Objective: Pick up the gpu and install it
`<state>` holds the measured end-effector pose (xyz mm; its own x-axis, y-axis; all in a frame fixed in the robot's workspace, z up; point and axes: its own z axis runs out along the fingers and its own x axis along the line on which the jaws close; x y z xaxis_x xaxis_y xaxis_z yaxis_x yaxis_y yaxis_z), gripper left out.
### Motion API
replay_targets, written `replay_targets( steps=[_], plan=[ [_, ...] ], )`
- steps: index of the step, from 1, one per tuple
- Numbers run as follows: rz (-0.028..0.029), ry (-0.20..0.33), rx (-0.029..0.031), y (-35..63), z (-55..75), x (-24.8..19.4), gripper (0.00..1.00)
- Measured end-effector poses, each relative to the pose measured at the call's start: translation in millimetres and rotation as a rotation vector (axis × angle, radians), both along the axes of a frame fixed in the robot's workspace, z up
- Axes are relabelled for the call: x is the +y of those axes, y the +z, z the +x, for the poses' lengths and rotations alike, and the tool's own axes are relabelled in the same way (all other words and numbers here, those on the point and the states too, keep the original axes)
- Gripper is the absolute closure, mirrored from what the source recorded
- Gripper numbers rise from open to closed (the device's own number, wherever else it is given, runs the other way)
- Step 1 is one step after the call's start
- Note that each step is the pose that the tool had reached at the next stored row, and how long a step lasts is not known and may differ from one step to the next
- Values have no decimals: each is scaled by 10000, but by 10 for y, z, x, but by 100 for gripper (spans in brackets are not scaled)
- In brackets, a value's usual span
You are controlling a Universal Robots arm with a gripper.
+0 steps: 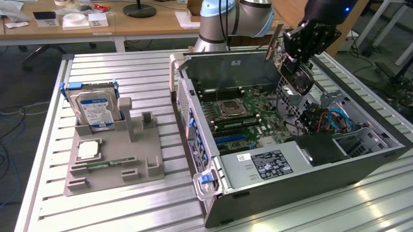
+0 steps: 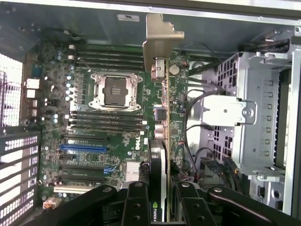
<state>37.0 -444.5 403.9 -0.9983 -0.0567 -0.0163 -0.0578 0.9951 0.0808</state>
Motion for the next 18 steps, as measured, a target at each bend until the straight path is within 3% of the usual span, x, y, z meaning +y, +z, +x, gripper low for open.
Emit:
replay_targets(
  steps=[18],
  plan=[
    [0, 2339, 0, -6, 0, 0, 73]
  ],
)
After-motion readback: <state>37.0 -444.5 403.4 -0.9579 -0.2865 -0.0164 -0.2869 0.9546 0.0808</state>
